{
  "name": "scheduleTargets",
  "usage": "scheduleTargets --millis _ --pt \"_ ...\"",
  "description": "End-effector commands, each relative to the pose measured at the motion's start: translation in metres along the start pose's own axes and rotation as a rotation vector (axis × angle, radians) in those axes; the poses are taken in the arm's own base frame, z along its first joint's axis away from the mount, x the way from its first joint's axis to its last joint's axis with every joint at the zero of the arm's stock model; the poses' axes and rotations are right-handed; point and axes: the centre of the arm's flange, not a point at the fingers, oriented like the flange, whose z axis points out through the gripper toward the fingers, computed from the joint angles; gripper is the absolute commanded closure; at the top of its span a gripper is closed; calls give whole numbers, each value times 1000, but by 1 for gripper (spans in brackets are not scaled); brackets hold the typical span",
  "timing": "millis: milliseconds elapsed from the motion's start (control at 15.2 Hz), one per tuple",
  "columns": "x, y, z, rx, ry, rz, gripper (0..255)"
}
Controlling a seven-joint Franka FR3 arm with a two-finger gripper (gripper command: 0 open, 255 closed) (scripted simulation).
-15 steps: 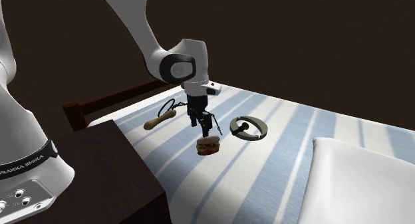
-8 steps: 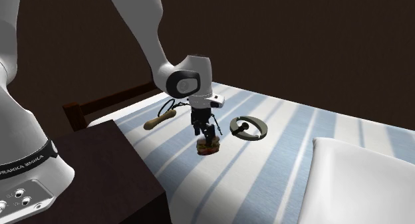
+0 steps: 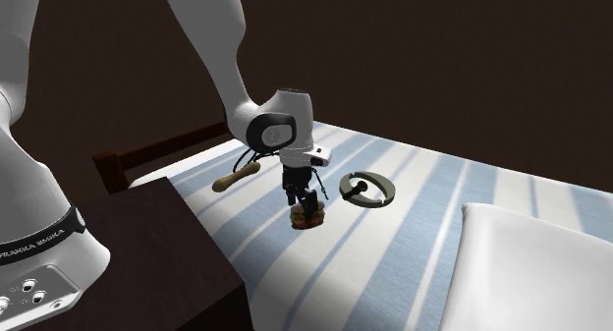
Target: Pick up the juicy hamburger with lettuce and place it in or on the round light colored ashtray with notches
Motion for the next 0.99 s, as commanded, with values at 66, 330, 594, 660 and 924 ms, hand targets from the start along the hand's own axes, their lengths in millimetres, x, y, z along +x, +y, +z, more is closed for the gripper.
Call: scheduleTargets --millis 66,330,594,660,924 --pt "0 0 0 0 0 0 0" --pt "0 0 0 0 0 0 255" --pt "0 0 0 0 0 0 255" --pt "0 0 0 0 0 0 255" --pt "0 1 -16 0 0 0 255"
